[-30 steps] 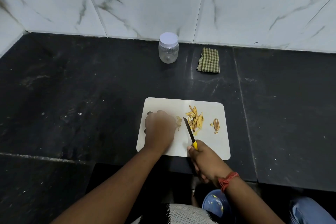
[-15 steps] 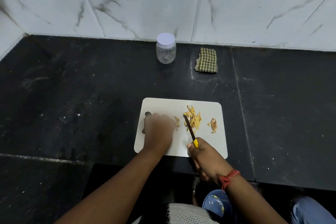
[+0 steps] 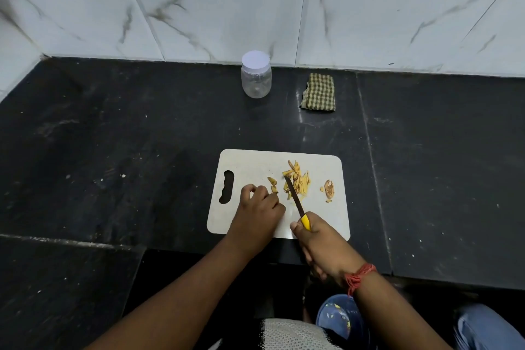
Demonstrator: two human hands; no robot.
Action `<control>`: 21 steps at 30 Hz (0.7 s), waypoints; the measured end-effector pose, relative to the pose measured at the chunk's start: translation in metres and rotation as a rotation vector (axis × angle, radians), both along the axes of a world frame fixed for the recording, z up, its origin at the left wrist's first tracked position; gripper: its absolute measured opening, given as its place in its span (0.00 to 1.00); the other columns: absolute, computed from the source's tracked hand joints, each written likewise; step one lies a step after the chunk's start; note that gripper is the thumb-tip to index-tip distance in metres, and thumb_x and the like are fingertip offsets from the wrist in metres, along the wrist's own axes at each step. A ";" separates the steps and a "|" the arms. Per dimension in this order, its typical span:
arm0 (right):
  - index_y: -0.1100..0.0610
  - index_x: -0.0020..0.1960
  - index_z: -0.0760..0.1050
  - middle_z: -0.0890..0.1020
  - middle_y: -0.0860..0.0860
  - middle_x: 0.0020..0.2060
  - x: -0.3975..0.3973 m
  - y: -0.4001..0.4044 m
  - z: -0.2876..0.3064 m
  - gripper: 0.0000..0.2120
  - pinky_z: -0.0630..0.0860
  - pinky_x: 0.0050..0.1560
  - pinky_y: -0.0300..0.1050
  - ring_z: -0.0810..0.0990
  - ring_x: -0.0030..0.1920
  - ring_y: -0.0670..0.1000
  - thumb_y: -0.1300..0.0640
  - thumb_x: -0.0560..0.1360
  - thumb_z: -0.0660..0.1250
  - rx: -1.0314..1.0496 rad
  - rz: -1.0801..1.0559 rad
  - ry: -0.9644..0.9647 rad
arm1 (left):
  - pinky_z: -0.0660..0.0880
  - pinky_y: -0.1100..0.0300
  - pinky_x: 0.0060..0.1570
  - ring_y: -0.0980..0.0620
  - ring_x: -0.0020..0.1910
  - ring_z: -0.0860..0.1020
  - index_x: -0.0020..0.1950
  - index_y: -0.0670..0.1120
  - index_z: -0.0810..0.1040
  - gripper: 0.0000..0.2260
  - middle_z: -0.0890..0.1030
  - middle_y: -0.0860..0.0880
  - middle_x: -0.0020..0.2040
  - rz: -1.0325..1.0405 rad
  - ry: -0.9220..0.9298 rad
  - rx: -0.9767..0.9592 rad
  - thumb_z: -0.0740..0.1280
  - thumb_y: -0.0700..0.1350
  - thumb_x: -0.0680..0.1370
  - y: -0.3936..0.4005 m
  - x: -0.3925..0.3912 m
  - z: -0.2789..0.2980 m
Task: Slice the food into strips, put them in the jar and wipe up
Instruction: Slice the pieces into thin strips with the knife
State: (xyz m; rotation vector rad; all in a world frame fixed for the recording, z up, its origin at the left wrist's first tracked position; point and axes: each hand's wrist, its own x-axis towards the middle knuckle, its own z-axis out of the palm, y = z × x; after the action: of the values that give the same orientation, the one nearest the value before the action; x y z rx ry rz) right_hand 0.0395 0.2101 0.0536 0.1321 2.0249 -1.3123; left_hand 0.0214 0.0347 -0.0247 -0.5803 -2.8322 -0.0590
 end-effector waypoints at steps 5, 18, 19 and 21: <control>0.59 0.48 0.63 0.71 0.54 0.26 0.006 0.006 0.003 0.16 0.61 0.20 0.37 0.63 0.18 0.51 0.46 0.82 0.57 0.008 0.011 0.041 | 0.64 0.50 0.49 0.47 0.45 0.75 0.42 0.51 0.82 0.03 0.81 0.53 0.39 0.228 -0.105 0.143 0.70 0.44 0.74 0.032 -0.010 0.006; 0.58 0.47 0.63 0.70 0.53 0.27 0.010 0.019 0.007 0.15 0.61 0.21 0.37 0.62 0.19 0.50 0.45 0.82 0.57 -0.026 -0.052 0.053 | 0.66 0.48 0.50 0.45 0.48 0.75 0.50 0.50 0.81 0.05 0.80 0.51 0.48 0.537 -0.039 0.383 0.72 0.43 0.75 -0.018 -0.001 -0.010; 0.58 0.47 0.63 0.70 0.53 0.27 0.010 0.017 0.006 0.15 0.61 0.21 0.38 0.62 0.19 0.50 0.45 0.82 0.57 -0.030 -0.053 0.051 | 0.66 0.48 0.50 0.44 0.48 0.75 0.50 0.50 0.81 0.05 0.80 0.51 0.48 0.544 -0.056 0.387 0.72 0.42 0.76 -0.025 0.001 -0.012; 0.58 0.47 0.63 0.70 0.53 0.27 0.009 0.012 0.006 0.15 0.61 0.22 0.38 0.62 0.19 0.50 0.45 0.82 0.57 -0.038 -0.052 0.049 | 0.66 0.47 0.51 0.44 0.50 0.74 0.52 0.50 0.81 0.06 0.79 0.52 0.50 0.533 -0.116 0.391 0.71 0.43 0.76 -0.032 0.002 -0.012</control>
State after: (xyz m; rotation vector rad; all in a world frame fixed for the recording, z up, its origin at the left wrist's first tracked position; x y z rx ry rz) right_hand 0.0490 0.2221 0.0599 0.1364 2.0488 -1.3981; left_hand 0.0239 0.0024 -0.0370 0.2692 -2.8660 -0.5435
